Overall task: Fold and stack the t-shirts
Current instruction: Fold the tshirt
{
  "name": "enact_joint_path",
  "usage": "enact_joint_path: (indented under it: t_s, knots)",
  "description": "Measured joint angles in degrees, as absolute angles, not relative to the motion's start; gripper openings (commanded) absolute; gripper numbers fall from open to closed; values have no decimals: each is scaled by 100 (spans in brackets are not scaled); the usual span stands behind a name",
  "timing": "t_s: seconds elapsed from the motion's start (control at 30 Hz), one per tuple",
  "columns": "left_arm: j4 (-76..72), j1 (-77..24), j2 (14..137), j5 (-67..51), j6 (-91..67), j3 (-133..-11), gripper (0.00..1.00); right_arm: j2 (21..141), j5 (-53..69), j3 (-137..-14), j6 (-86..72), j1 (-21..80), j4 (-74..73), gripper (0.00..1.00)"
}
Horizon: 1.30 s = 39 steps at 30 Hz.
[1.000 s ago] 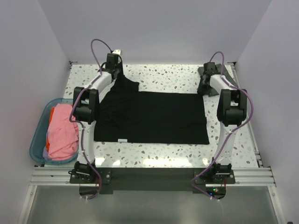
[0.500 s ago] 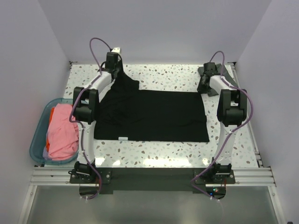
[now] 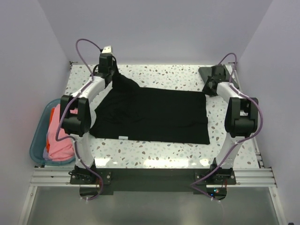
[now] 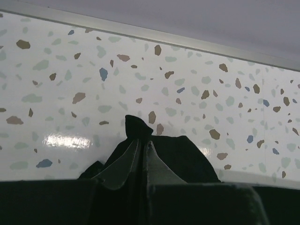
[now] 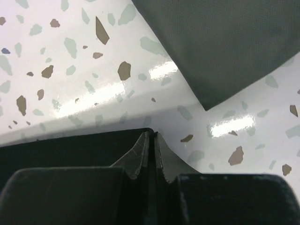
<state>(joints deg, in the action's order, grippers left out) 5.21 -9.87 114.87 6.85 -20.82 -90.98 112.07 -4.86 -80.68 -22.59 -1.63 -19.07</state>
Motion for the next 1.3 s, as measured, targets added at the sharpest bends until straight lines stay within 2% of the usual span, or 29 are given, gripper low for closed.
enact_joint_path:
  t_s: [0.5, 1.07, 1.13, 1.2, 1.23, 1.3]
  knots:
    - [760, -987, 9564, 1365, -3216, -6735, 0, 9771, -440, -6523, -2630, -161, -1723, 0]
    - [904, -985, 7636, 1461, -4086, -4510, 0, 8165, -497, -5017, -2832, -161, -1841, 0]
    - [934, -982, 7360, 1461, -4224, -4193, 0, 8009, -497, -4873, -2845, -161, -1863, 3]
    - [939, -982, 7046, 1457, -4390, -3852, 1, 7817, -497, -4703, -2860, -161, -1861, 14]
    - [888, -980, 6871, 1450, -4464, -3649, 14, 7712, -495, -4609, -2877, -161, -1850, 18]
    - [882, -980, 6488, 1413, -4613, -3221, 20, 7548, -497, -4438, -2910, -161, -1852, 30]
